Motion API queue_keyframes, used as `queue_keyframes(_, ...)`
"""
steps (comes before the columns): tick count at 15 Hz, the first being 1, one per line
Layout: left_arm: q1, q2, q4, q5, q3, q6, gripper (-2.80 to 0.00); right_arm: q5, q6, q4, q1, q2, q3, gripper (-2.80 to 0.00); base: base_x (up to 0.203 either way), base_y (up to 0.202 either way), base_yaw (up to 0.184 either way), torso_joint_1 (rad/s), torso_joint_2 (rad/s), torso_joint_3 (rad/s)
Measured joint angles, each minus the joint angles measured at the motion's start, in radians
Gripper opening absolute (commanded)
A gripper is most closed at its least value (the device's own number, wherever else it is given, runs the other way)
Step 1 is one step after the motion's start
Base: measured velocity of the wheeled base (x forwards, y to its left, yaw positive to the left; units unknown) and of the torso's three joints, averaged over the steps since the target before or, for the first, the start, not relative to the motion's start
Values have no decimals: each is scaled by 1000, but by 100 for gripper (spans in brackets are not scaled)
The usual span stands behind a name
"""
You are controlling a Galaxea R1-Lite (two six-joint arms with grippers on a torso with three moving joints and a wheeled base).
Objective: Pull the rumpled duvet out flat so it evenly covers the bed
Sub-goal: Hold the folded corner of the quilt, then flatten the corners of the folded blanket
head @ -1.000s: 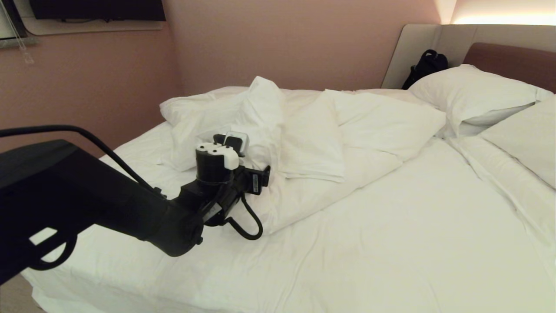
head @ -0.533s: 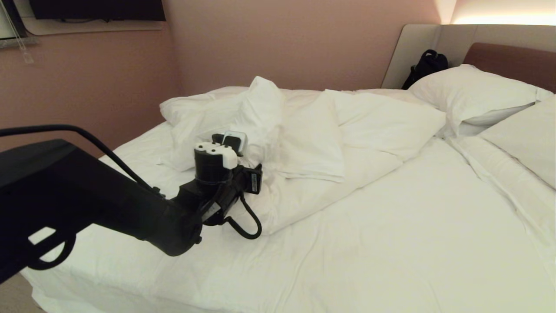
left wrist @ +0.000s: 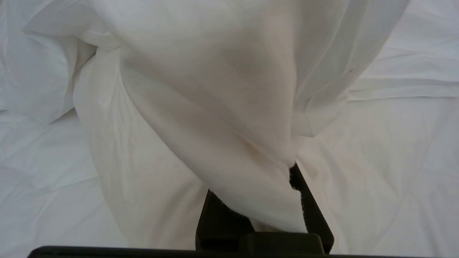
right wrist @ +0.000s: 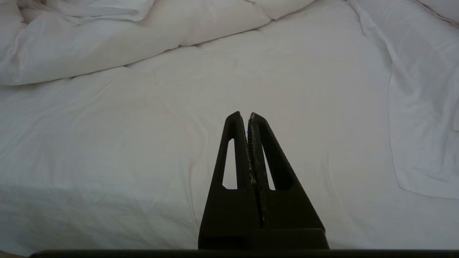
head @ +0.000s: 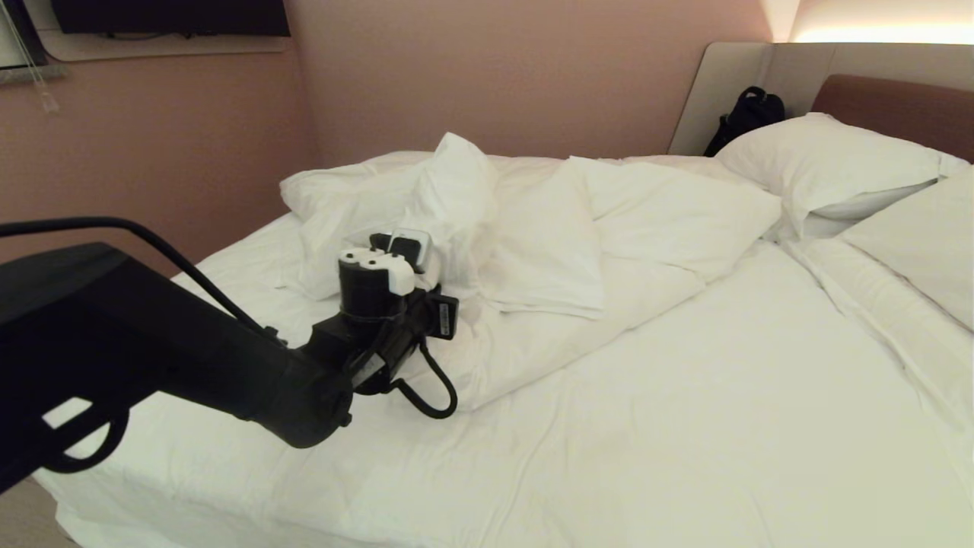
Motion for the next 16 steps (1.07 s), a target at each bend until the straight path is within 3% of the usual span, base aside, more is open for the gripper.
queue_keyframes(6, 15, -17, 11, 30, 18, 0, -280, 0, -1, 0, 0, 0, 0, -280, 0, 0, 0, 0, 0, 0)
queue_keyframes(13, 14, -90, 17, 98, 207, -20, -280, 0, 0, 0, 0, 0, 0, -280, 0, 0, 0, 0, 0, 0)
queue_keyframes(16, 13, -142, 18, 182, 277, -23, -280, 0, 0, 0, 0, 0, 0, -280, 0, 0, 0, 0, 0, 0)
